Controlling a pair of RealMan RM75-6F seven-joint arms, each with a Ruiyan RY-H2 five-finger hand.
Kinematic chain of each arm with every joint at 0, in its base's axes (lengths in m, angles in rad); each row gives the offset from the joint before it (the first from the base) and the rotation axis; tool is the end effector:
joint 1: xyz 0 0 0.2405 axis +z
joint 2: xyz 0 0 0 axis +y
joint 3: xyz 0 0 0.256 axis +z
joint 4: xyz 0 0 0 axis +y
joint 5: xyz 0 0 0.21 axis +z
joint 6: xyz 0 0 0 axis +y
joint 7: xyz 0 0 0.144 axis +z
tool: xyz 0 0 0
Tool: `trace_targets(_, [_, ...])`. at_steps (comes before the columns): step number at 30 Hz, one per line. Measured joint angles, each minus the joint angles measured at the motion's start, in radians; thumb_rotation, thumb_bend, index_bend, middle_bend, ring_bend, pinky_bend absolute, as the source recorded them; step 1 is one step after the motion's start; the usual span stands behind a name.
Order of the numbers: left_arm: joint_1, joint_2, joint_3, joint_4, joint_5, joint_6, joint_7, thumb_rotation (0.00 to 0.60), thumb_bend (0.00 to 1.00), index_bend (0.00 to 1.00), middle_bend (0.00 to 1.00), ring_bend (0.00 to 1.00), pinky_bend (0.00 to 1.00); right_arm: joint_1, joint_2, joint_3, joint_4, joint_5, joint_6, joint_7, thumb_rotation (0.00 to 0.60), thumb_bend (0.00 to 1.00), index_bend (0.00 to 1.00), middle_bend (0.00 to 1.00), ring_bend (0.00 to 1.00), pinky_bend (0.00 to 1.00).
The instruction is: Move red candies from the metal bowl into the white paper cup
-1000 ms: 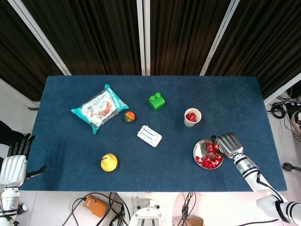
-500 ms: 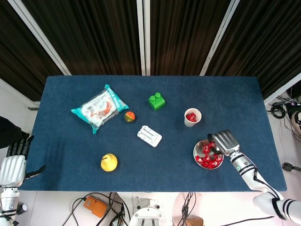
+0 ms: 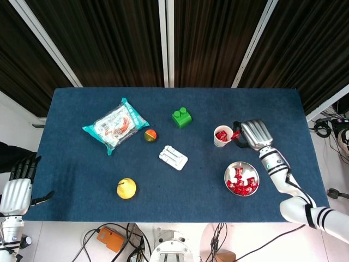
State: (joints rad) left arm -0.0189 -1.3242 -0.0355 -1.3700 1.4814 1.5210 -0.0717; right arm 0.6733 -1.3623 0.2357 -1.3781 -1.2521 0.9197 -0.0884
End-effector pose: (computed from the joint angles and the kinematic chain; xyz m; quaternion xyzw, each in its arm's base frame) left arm -0.3496 0.1573 0.1178 -0.5602 -0.4149 -0.3826 0.6063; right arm -0.1996 -0.3796 0.0664 0.7082 -0.3675 0.3850 0.4639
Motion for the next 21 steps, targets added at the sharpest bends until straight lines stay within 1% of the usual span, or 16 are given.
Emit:
trace_targets(3, [0.001, 0.002, 0.0, -0.002, -0.004, -0.002, 0.002, 0.6, 0.0, 0.0, 0.0, 0.0, 0.0, 0.037, -0.04, 0.016, 0.049, 0.047, -0.045, -0.011, 0.6, 0.59, 0.62, 0.91, 1.0, 1.0])
trace_targets(5, [0.001, 0.004, -0.001, -0.003, -0.005, -0.001, 0.004, 0.6, 0.0, 0.0, 0.0, 0.0, 0.0, 0.059, -0.071, 0.021, 0.083, 0.063, -0.068, -0.013, 0.6, 0.59, 0.56, 0.91, 1.0, 1.0])
trace_targets(8, [0.002, 0.007, -0.001, -0.005, -0.007, -0.002, 0.005, 0.6, 0.0, 0.0, 0.0, 0.0, 0.0, 0.081, -0.105, 0.023, 0.112, 0.068, -0.085, -0.002, 0.6, 0.56, 0.48, 0.91, 1.0, 1.0])
trace_targets(12, [0.004, 0.007, 0.0, -0.005, -0.01, -0.003, 0.004, 0.6, 0.0, 0.0, 0.0, 0.0, 0.0, 0.082, -0.109, 0.013, 0.115, 0.049, -0.078, 0.016, 0.6, 0.5, 0.37, 0.91, 1.0, 1.0])
trace_targets(15, [0.005, 0.006, -0.001, -0.002, -0.011, -0.003, 0.001, 0.6, 0.0, 0.0, 0.0, 0.0, 0.0, 0.071, -0.095, 0.005, 0.099, 0.033, -0.056, 0.026, 0.6, 0.49, 0.36, 0.91, 1.0, 1.0])
trace_targets(19, [0.005, 0.002, 0.001, 0.001, -0.009, -0.003, -0.002, 0.6, 0.0, 0.0, 0.0, 0.0, 0.0, 0.043, -0.059, -0.011, 0.049, -0.008, -0.003, 0.039, 0.6, 0.49, 0.42, 0.91, 1.0, 1.0])
trace_targets(21, [0.005, 0.0, 0.001, 0.002, -0.009, -0.004, -0.003, 0.6, 0.0, 0.0, 0.0, 0.0, 0.0, 0.02, -0.029, -0.033, 0.007, -0.051, 0.033, 0.044, 0.6, 0.49, 0.45, 0.91, 1.0, 1.0])
